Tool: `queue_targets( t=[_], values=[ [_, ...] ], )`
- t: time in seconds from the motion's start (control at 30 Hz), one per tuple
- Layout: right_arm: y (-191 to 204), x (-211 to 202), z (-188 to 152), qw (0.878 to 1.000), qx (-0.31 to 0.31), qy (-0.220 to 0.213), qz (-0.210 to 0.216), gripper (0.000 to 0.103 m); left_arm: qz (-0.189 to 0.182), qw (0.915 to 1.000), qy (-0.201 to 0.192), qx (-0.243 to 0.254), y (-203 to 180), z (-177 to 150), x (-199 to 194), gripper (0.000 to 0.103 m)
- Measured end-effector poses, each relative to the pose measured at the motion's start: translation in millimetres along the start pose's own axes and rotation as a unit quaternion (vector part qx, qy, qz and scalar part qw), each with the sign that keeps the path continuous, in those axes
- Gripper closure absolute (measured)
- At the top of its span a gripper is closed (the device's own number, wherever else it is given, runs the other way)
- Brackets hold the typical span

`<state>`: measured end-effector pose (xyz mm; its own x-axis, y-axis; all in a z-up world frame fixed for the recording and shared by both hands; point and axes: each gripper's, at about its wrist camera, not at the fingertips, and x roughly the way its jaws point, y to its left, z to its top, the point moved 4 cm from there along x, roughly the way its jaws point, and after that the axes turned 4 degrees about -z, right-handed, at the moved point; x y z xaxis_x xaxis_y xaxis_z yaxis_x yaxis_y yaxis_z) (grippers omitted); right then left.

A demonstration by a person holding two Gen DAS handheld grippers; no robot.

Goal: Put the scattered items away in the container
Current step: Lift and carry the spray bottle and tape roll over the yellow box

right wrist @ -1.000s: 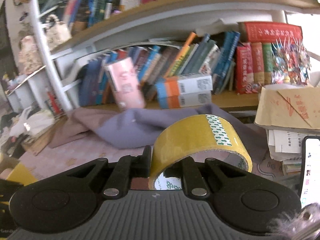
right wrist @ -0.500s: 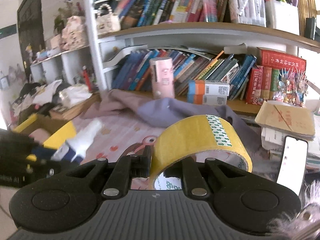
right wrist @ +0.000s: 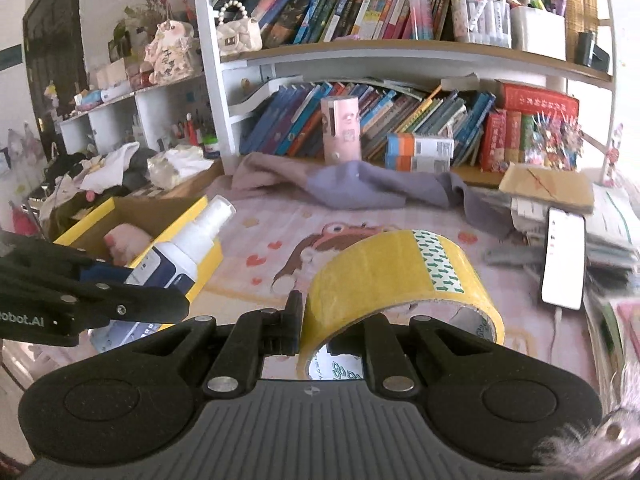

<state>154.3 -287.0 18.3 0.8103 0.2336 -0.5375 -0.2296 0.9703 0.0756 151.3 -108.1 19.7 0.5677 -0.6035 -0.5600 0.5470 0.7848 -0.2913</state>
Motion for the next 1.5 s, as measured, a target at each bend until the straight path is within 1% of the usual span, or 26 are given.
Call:
queue_targets(
  t=[0.2, 0.3, 0.5, 0.6, 0.83, 1.07, 1.23, 1.5],
  values=[
    [40, -35, -33, 1.0, 0.004, 0.017, -0.012, 0.092, -0.021, 0.9993, 0.012, -0.029, 2, -48, -38, 0.072],
    [62, -49, -49, 1.0, 0.005, 0.024, -0.01, 0.092, -0.022, 0.999, 0.015, -0.036, 3, -66, -56, 0.072],
    [105, -69, -66, 0.999, -0.009, 0.041, 0.012, 0.092, -0.011, 0.9985, 0.01, -0.053, 8, -90, -91, 0.072],
    [125, -74, -70, 0.998, -0.022, 0.044, 0.026, 0.092, -0.011, 0.9972, 0.007, -0.073, 15, -102, -106, 0.072],
    [168, -79, -73, 0.995, -0.057, 0.045, 0.064, 0.092, 0.029, 0.9949, -0.008, -0.097, 33, -118, -135, 0.072],
    [201, -73, -72, 0.99, -0.084, 0.049, 0.102, 0.092, 0.073, 0.9903, -0.016, -0.117, 49, -131, -159, 0.072],
    [220, -68, -72, 0.986, -0.1, 0.057, 0.124, 0.092, 0.092, 0.9867, -0.021, -0.132, 58, -140, -173, 0.072],
    [242, -62, -73, 0.979, -0.117, 0.068, 0.154, 0.092, 0.113, 0.9816, -0.02, -0.153, 71, -154, -188, 0.072]
  ],
)
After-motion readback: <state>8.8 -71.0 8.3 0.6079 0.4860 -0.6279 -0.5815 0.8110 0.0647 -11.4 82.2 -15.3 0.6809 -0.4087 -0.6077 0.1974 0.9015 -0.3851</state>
